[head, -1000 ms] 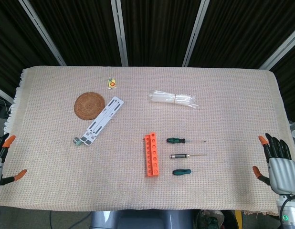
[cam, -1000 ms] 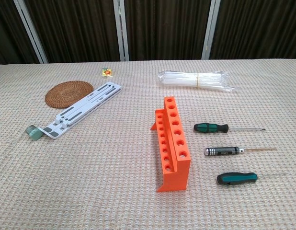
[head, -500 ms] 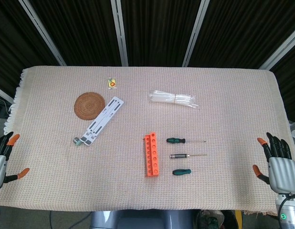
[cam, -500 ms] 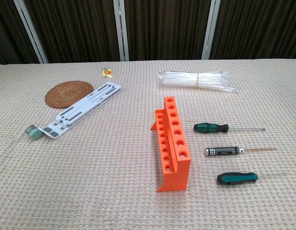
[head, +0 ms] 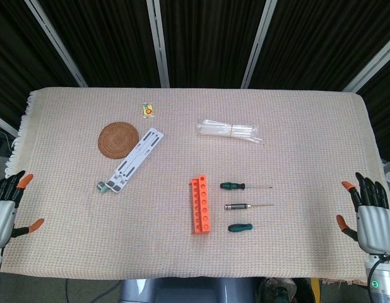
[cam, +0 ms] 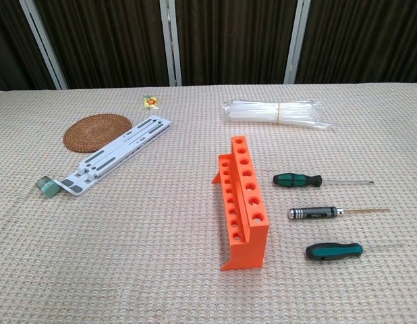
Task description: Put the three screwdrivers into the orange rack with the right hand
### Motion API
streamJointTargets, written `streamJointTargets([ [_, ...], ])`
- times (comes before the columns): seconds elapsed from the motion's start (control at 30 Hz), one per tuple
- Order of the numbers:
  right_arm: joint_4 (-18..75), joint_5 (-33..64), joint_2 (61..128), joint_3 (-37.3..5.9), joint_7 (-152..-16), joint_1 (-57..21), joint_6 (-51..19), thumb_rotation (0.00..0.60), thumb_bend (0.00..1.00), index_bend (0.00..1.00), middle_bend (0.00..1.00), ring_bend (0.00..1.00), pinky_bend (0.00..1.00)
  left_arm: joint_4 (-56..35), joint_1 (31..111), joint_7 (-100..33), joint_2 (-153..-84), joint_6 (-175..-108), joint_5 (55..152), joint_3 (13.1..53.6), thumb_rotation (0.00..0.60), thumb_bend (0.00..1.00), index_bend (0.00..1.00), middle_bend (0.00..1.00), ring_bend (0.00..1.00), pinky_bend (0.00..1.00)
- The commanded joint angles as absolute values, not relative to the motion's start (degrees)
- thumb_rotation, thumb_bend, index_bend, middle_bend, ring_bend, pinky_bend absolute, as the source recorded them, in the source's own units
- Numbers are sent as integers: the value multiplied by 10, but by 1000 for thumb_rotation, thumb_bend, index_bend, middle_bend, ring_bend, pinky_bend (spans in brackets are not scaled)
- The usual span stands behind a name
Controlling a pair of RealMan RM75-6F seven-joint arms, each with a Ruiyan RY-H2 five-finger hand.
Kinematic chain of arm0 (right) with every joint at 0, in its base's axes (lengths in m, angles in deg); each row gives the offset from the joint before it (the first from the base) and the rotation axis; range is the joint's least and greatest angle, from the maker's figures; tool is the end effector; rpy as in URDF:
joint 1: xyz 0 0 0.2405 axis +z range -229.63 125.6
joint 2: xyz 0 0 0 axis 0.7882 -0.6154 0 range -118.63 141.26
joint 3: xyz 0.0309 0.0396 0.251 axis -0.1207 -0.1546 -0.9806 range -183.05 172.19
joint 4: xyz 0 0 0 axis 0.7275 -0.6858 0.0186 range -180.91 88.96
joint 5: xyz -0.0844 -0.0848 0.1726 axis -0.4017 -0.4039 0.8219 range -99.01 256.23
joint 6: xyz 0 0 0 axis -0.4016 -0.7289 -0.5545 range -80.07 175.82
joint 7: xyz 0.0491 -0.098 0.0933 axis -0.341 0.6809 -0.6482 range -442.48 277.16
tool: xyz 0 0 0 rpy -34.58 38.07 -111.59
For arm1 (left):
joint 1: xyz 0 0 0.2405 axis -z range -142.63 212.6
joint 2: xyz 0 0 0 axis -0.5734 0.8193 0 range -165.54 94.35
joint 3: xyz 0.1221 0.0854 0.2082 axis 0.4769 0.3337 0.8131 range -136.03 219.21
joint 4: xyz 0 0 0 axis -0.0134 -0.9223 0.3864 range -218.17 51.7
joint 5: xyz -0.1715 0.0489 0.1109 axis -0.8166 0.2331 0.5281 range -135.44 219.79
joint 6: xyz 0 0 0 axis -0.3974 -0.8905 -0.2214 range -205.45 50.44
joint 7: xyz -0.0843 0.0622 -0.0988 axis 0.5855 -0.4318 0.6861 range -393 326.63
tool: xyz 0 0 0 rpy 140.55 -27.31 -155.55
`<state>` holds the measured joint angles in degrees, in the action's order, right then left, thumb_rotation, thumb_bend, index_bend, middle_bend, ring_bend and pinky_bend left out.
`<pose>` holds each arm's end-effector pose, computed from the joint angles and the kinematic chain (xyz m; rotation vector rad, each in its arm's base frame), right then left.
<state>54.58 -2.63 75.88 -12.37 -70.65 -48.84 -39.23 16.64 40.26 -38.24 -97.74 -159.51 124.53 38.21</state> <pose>-0.2903 -0.1837 0.1630 1.2763 -0.8482 0.8592 -0.2958 0.1825 0.1549 -1.3746 -0.9691 -0.8642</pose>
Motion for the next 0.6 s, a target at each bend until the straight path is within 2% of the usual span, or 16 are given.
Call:
streamJointTargets([
  [0.03,543,-22,762,-126,-707,-486,-390,600,228,201,29,0,0,171,407,-390,-977,-1591,1242,380,600,146,78,0,0,0],
  [0.27,536,-22,774,-132,-707,-477,-386,600,237,235,64,0,0,180,416,-404,-977,-1581,1236,377,600,148,79,0,0,0],
  [0.6,577,-27,799,-156,-733,-415,-323,600,239,262,83,0,0,179,425,-401,-979,-1575,1243,379,600,148,81,0,0,0],
])
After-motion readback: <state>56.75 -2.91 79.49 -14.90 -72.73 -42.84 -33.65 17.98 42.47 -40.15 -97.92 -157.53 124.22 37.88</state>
